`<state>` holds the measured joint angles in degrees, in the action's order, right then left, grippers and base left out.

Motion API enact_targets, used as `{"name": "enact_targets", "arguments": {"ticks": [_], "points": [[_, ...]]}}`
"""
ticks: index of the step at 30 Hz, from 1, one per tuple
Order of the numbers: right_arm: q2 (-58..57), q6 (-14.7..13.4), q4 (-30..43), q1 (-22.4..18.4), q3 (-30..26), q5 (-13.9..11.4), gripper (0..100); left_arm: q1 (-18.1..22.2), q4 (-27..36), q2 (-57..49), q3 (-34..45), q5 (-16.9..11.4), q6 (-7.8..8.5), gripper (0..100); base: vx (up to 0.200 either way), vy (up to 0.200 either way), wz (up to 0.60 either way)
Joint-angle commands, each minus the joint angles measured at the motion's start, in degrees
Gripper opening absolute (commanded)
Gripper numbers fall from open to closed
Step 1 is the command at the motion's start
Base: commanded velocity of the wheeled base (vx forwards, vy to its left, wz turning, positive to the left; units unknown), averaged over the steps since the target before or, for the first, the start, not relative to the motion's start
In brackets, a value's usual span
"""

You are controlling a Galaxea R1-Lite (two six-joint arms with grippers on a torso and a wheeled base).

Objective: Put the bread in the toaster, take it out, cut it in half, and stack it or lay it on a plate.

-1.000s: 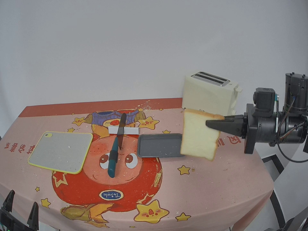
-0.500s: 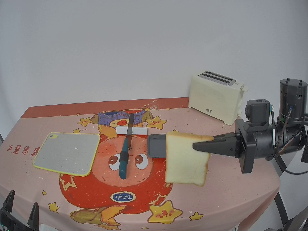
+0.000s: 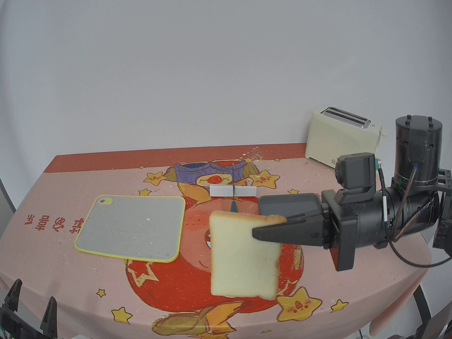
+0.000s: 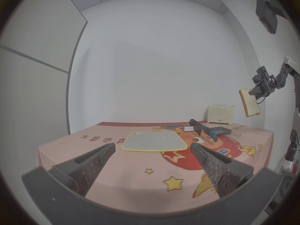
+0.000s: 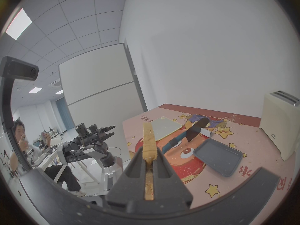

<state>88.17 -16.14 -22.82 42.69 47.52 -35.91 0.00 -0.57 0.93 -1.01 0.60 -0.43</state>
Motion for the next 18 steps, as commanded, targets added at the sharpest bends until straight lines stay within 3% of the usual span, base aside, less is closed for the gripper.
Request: {"name": "enact_targets", "arguments": {"ticks": [1,15,18], "points": [[2.1,0.1,0.0,1.6,0.2,0.1,0,0.0,0.0,-0.9,1.0,0.0,-0.01,100,0.000,0.200,0.00],[10.4,0.2,-0.2,2.6,6.3,0.1,0,0.0,0.0,-0.9,1.0,0.0,-0.01,100,0.000,0.200,0.00],[12.7,0.0,-0.1,2.0,8.4,0.0,0,0.0,0.0,-0.9,1.0,0.0,0.08,100,0.000,0.000,0.00]]}}
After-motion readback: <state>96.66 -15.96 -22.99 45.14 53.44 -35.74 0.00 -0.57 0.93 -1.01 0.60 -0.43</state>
